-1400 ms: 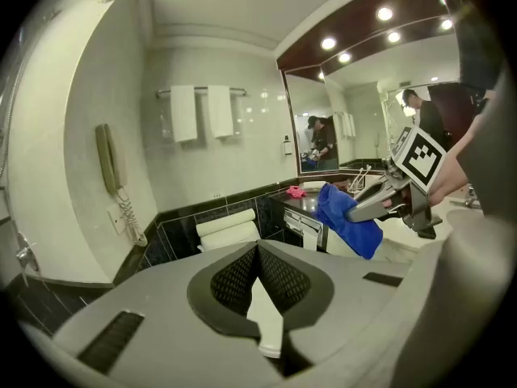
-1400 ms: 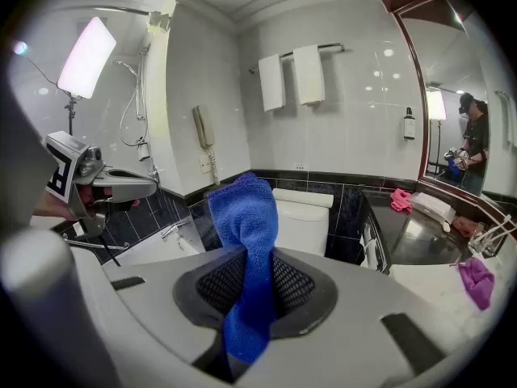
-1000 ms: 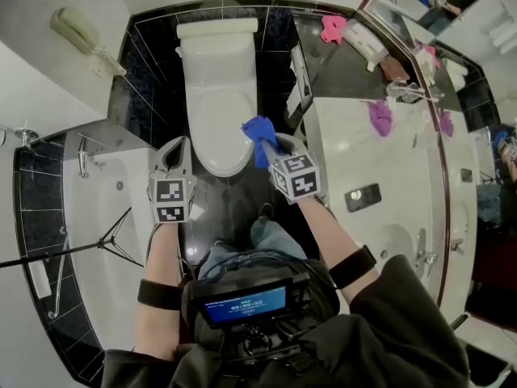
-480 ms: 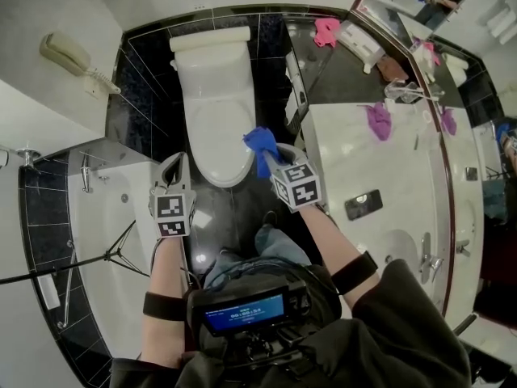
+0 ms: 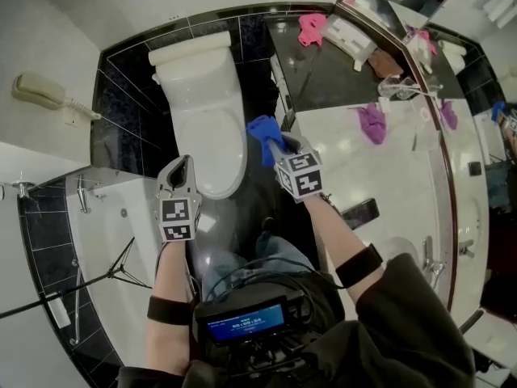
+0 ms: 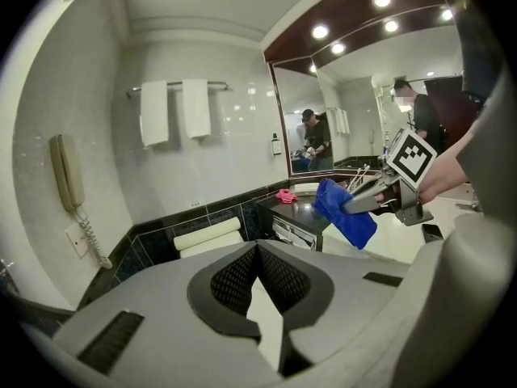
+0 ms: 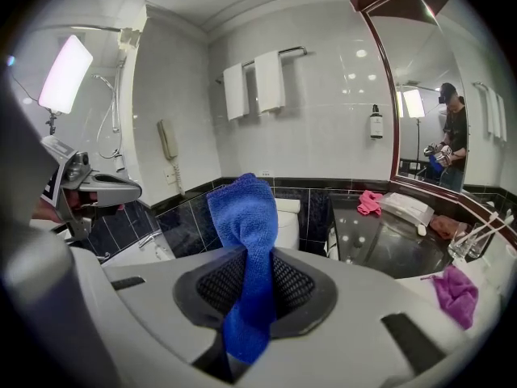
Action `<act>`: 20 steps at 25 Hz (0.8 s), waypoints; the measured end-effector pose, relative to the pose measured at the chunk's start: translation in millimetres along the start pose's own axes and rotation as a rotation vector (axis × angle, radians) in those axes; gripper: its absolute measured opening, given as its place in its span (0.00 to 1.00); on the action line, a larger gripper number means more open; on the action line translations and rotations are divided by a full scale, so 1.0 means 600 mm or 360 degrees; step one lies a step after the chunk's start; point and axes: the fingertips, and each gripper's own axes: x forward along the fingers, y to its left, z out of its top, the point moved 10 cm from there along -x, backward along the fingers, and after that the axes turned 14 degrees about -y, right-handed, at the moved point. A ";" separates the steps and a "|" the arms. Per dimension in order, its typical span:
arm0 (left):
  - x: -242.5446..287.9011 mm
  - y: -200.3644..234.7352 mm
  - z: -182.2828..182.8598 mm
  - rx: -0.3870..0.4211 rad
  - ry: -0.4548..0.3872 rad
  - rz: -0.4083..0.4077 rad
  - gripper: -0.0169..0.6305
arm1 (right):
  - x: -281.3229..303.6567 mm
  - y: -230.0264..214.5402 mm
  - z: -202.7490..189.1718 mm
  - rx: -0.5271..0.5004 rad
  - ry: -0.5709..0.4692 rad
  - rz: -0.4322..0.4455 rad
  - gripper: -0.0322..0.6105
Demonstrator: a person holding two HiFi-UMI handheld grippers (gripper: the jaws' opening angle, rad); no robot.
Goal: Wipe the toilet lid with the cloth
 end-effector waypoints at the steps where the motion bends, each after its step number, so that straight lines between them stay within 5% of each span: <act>1: 0.020 -0.011 0.003 0.0004 0.0000 -0.0026 0.03 | 0.006 -0.019 0.005 -0.0009 -0.0002 -0.0018 0.20; 14: 0.317 -0.088 -0.012 0.0042 -0.0001 -0.0481 0.03 | 0.121 -0.256 -0.001 -0.0099 0.0171 -0.0362 0.20; 20: 0.424 -0.092 -0.035 0.0076 0.0009 -0.0582 0.03 | 0.185 -0.338 -0.040 -0.0095 0.0303 -0.0447 0.21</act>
